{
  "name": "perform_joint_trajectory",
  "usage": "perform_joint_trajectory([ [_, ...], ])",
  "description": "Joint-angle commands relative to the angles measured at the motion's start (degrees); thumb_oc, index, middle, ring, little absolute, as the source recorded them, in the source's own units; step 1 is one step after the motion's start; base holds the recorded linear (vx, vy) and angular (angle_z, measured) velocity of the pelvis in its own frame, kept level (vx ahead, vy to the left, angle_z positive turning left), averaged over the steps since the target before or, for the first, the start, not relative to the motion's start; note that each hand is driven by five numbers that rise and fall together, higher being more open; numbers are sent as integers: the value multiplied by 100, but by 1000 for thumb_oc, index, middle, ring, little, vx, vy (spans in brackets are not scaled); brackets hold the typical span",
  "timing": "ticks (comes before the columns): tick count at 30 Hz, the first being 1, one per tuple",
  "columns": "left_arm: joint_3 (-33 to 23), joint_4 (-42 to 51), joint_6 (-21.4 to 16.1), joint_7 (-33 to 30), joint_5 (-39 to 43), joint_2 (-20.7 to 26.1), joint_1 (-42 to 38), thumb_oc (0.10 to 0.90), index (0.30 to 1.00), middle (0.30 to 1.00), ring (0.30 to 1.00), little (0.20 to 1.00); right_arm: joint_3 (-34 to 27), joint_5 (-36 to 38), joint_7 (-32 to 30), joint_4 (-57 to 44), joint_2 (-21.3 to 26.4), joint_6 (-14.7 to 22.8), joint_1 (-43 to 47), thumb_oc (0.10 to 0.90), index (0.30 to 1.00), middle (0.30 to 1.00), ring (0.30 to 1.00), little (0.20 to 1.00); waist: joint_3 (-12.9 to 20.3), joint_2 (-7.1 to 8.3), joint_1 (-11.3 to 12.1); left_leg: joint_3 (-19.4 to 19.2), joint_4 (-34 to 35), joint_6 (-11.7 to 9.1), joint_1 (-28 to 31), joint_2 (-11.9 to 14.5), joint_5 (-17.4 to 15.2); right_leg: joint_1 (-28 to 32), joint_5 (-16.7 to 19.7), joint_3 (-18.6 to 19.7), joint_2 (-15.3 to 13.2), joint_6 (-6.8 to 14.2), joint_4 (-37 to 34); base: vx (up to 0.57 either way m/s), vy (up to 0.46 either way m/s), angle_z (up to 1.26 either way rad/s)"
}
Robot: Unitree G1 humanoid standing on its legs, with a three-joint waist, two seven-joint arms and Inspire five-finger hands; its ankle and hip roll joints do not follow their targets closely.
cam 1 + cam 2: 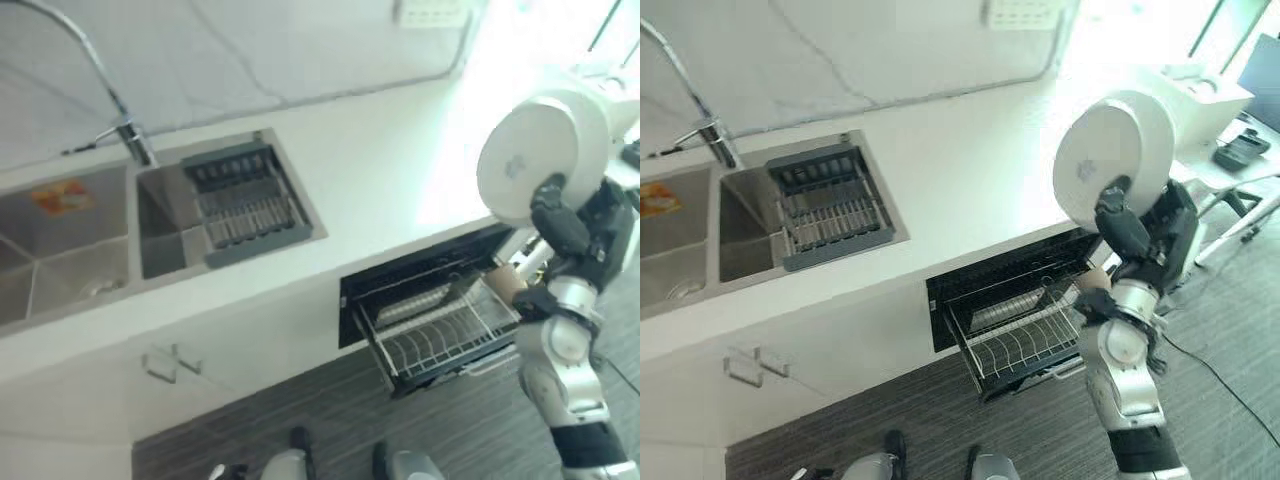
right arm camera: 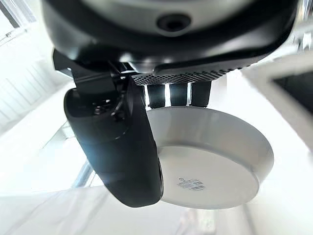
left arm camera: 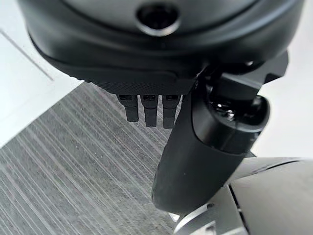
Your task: Place the dishes in the dishwasher.
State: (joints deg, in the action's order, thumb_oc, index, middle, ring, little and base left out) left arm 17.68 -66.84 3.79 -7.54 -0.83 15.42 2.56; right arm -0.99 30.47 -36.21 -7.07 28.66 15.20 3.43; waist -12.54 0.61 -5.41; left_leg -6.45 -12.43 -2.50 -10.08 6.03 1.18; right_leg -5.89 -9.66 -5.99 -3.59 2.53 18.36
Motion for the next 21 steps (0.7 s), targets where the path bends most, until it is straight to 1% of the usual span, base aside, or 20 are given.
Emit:
perform_joint_trajectory([
  [1,98,50,-67,-21,-53,-145,-125,800,900,900,900,900,-415,-301,573,-708,306,780,639,400,300,300,300,300,212,172,-8,-31,-476,-156,88,177,-830,110,60,148,104,365,-117,-92,-39,-34],
  [2,80,67,-48,-10,-46,-144,-125,800,900,900,900,900,-495,-192,722,-686,325,780,479,400,300,300,300,300,194,165,-78,-73,-476,-173,106,222,-817,105,63,177,114,362,-117,-85,-33,-53],
  [3,58,82,-49,30,-45,-136,-144,800,900,900,900,900,-583,-17,987,-610,323,695,251,400,300,300,300,300,159,153,-208,-150,-476,-203,137,300,-793,97,68,237,138,352,-117,-79,-47,-53],
  [4,69,93,-46,62,-76,-144,-168,800,900,900,900,900,-577,6,1090,-558,320,638,166,400,300,300,300,300,148,151,-266,-185,-476,-217,150,332,-782,91,70,263,144,350,-117,-59,-42,-54],
  [8,89,180,-36,125,-41,-167,-195,800,900,900,900,900,-555,74,1412,-430,271,569,-11,400,300,300,300,300,119,124,-369,-255,-476,-250,183,393,-766,45,95,324,138,365,-117,-21,-18,-22],
  [10,130,276,7,126,-16,-211,-208,800,900,900,900,900,-482,43,1570,-317,206,439,-74,400,300,300,300,300,83,96,-406,-278,-476,-272,191,423,-763,1,116,346,115,380,-117,-20,-9,-6],
  [13,190,379,109,105,-16,-233,-253,800,900,900,900,900,-310,-152,1631,-116,139,380,-66,400,300,300,300,300,32,56,-402,-279,-476,-289,179,430,-761,-38,125,319,80,389,-117,-13,0,-5],
  [15,261,380,187,104,-107,-211,-270,800,900,900,900,900,74,-536,1753,338,132,359,130,400,300,300,300,300,-8,15,-326,-246,-476,-287,170,406,-755,-27,114,275,55,374,-117,11,6,2],
  [16,276,361,187,99,-105,-208,-270,800,900,900,900,900,167,-552,1706,470,131,392,200,400,300,300,300,300,-12,9,-305,-236,-476,-286,175,398,-755,-13,110,263,48,372,-117,58,10,3],
  [19,300,331,169,106,-115,-192,-265,800,900,900,900,900,290,-637,1549,726,136,410,364,400,300,300,300,300,-19,-2,-219,-163,-476,-281,172,360,-756,18,93,223,29,364,-117,56,8,7],
  [21,307,379,215,121,-133,-177,-274,800,900,900,900,900,276,-695,1469,756,158,306,415,400,300,300,300,300,-36,-13,-178,-106,-476,-276,160,328,-765,13,90,193,11,360,-117,29,17,7],
])
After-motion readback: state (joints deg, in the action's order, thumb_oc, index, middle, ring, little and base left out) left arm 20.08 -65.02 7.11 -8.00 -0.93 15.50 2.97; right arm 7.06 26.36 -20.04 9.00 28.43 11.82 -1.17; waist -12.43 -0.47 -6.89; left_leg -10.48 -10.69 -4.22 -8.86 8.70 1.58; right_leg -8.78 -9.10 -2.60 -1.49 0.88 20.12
